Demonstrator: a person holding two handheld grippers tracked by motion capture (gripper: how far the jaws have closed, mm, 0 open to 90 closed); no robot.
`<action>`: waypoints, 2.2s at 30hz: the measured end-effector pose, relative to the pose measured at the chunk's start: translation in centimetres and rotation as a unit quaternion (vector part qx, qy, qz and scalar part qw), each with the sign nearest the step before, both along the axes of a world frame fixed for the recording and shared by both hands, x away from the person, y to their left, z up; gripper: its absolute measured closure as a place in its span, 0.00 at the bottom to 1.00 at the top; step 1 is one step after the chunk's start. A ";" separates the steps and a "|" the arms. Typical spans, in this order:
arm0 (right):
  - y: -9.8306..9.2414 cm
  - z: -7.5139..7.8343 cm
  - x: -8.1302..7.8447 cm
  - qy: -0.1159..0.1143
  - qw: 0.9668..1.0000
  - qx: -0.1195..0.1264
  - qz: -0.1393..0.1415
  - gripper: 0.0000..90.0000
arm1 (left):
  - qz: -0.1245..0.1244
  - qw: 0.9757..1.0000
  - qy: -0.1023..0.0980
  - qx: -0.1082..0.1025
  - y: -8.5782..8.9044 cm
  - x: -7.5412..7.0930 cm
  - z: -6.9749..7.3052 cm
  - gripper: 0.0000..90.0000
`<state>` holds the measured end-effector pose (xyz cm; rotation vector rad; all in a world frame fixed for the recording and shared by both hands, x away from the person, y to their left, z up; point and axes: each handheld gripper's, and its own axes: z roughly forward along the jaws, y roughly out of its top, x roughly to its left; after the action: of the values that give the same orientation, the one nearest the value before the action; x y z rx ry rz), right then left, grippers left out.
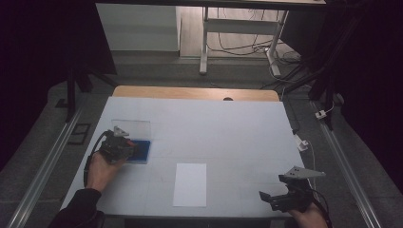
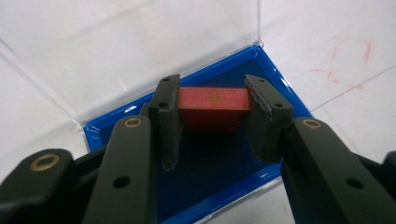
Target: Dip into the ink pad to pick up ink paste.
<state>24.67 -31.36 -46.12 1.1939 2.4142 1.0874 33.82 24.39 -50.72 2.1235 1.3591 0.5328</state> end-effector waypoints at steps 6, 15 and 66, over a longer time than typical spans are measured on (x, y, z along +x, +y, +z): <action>0.0 0.0 0.0 -0.001 1.000 0.002 -0.001 0.00 | 0.002 0.999 0.011 -0.031 0.8 0.3 0.0 0.65; -0.1 0.0 0.0 0.000 1.000 0.004 -0.003 0.00 | -0.014 1.000 0.010 -0.003 0.5 0.3 0.4 0.65; -0.2 0.1 -0.1 -0.002 1.000 0.006 -0.004 0.00 | -0.068 0.994 -0.012 -0.090 -1.4 -2.8 4.4 0.65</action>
<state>24.59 -31.52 -46.06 1.2016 2.4013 1.1019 31.04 23.01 -46.36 2.0384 1.1914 0.3658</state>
